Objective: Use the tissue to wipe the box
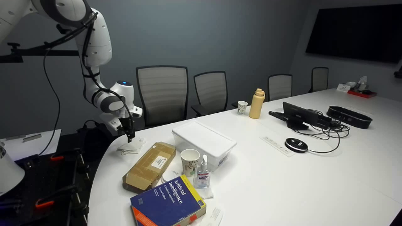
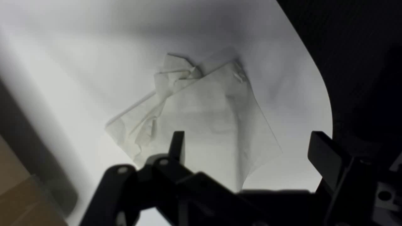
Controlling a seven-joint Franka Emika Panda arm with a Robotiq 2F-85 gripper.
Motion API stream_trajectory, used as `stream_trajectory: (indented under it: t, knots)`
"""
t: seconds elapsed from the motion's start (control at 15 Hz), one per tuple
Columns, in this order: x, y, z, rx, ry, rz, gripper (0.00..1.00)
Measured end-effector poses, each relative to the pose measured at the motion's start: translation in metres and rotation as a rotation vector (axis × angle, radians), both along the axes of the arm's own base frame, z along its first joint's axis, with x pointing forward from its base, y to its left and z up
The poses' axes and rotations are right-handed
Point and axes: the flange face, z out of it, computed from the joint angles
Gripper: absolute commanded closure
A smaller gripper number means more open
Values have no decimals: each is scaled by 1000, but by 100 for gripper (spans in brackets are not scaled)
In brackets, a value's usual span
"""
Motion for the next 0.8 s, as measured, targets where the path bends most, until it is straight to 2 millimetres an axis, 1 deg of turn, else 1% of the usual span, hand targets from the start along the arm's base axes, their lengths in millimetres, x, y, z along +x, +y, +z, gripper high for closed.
stream_trajectory:
  t: [0.4, 0.8]
  knots:
    - [15, 5, -17, -11, -16, 19, 0]
    - [11, 7, -35, -40, -15, 47, 0]
